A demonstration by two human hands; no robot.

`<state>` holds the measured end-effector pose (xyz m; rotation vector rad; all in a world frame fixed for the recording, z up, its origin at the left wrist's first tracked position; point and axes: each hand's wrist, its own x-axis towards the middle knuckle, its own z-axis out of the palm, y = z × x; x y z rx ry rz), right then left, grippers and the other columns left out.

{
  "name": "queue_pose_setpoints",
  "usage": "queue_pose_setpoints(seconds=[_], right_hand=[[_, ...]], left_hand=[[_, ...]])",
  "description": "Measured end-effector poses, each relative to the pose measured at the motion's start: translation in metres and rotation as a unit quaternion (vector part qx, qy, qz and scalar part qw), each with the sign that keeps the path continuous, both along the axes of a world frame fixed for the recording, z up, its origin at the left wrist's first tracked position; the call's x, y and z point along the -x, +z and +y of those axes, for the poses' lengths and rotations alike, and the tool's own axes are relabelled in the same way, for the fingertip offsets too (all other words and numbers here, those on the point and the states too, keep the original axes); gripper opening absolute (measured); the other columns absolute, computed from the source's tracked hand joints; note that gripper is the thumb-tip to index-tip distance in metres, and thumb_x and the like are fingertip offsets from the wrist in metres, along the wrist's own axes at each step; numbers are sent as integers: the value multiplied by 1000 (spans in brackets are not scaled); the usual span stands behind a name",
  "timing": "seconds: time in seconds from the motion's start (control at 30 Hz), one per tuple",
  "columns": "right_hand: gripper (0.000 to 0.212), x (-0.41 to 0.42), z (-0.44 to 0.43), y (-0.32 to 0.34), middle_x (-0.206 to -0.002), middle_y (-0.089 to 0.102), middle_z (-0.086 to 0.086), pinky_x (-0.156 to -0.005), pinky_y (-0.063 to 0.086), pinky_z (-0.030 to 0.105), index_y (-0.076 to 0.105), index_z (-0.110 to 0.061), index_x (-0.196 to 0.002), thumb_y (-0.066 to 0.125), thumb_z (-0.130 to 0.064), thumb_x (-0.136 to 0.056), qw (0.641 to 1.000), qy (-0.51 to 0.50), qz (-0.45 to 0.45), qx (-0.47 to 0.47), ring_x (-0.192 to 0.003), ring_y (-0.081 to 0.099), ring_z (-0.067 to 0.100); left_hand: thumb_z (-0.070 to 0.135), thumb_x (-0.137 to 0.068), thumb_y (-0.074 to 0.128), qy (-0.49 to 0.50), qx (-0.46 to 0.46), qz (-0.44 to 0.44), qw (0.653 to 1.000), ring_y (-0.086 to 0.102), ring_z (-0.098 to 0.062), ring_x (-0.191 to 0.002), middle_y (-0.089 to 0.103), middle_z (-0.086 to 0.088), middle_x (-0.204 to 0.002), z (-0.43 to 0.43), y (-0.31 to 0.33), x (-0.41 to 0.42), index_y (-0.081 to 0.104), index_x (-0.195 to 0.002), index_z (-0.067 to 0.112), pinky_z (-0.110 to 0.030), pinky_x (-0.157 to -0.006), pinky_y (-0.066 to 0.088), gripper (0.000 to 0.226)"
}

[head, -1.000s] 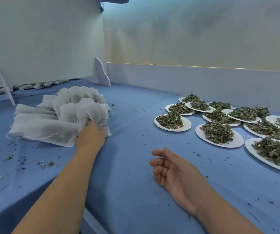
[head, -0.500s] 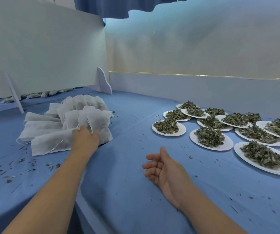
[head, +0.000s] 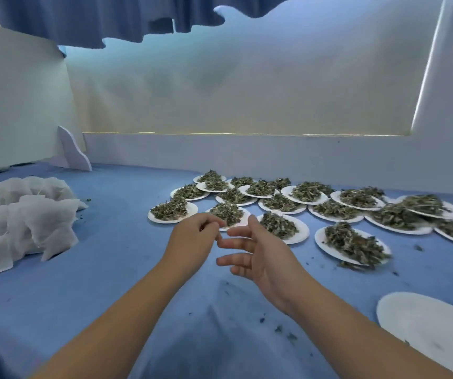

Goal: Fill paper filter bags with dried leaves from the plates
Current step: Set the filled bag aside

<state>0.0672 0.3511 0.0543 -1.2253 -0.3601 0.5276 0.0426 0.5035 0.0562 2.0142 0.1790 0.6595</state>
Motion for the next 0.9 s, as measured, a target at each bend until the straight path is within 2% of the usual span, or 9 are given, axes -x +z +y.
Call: queue_pose_setpoints(seconds=[0.13,0.3,0.4,0.5,0.57,0.67,0.73,0.8,0.9], right_hand=[[42,-6,-95,1,-94,73,10,-66,49,33,66,-8,-100,44,-44,-99,996,-78,-33,0,-80,70,29],[23,-4,-205,-14,-90,75,10,-71,51,32,70,-11,-94,55,-29,-95,968,-223,-86,82,-86,72,24],[17,1,-260,-30,-84,75,-5,-75,51,32,70,-20,-85,59,-29,-92,922,-309,-141,186,-83,69,6],[13,3,-303,-45,-83,72,-16,-70,45,19,67,-30,-81,58,-28,-91,867,-363,-174,295,-80,63,-5],[12,2,-323,-54,-88,67,-22,-66,40,9,62,-38,-84,57,-30,-92,833,-353,-196,379,-84,58,-10],[8,3,-336,-60,-88,59,-27,-67,41,9,57,-38,-98,51,-34,-94,801,-305,-209,471,-84,55,-10],[15,3,-334,-63,-91,60,-24,-81,46,20,59,-34,-105,49,-36,-94,784,-287,-229,500,-90,57,-2],[18,5,-331,-64,-95,63,-19,-90,46,28,59,-33,-106,48,-37,-93,776,-281,-243,510,-93,57,3],[23,5,-334,-63,-100,62,-22,-78,45,21,56,-35,-113,50,-35,-91,804,-277,-220,479,-92,56,-2]], left_hand=[[15,-91,52,-120,3,-4,993,51,-5,-50,64,12,-62,-92,4,-26,70,-77,30,-19,-50,44,27],[15,-93,52,-209,-46,31,976,45,-10,-47,65,4,-67,-188,-12,-40,68,-80,32,-25,-49,40,27],[26,-96,47,-232,-175,93,952,45,-9,-46,62,3,-72,-223,-25,-43,64,-97,33,-24,-47,41,18],[39,-98,42,-189,-330,136,915,50,-4,-45,57,9,-67,-236,-27,-42,53,-115,37,-24,-45,38,21],[43,-98,40,-154,-370,155,903,53,-3,-51,57,8,-68,-235,-26,-40,47,-120,38,-25,-48,42,24],[48,-96,41,-135,-413,224,872,54,-5,-67,54,11,-77,-235,-27,-37,43,-125,35,-25,-58,44,32],[48,-95,44,-141,-395,259,870,56,-6,-69,56,10,-79,-237,-28,-35,42,-125,35,-26,-60,44,33],[42,-92,52,-149,-327,262,896,62,-9,-67,64,6,-76,-240,-31,-33,43,-120,36,-28,-64,51,30],[28,-88,62,-156,-160,242,944,62,-17,-51,68,-1,-66,-244,-34,-34,50,-113,31,-27,-50,49,28]])
